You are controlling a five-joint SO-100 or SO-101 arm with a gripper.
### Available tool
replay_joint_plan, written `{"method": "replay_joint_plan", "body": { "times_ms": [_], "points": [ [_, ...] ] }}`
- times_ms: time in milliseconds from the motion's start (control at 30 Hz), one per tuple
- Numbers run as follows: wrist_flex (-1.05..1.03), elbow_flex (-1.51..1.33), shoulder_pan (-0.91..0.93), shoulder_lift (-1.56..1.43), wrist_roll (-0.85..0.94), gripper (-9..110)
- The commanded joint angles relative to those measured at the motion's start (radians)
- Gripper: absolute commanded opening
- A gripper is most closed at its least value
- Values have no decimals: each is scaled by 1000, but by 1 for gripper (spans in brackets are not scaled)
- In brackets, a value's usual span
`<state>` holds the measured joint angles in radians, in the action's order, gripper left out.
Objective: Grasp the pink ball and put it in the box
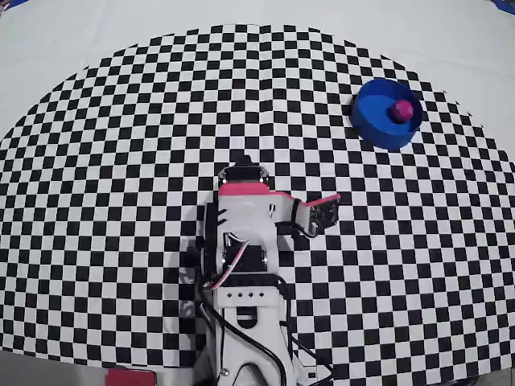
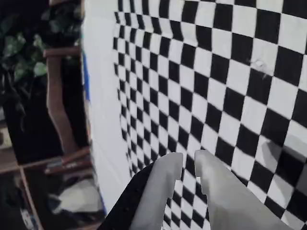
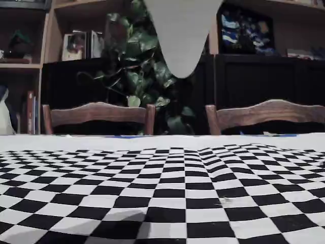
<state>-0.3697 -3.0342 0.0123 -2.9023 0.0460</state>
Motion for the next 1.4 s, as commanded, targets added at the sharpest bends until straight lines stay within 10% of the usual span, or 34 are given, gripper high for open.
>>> {"method": "replay_joint_plan", "body": {
  "times_ms": [0, 600, 1367],
  "points": [
    [-35, -41, -5, -98, -6, 1],
    [-423, -78, 5, -350, 5, 0],
    [-428, -78, 9, -350, 2, 0]
  ]
}}
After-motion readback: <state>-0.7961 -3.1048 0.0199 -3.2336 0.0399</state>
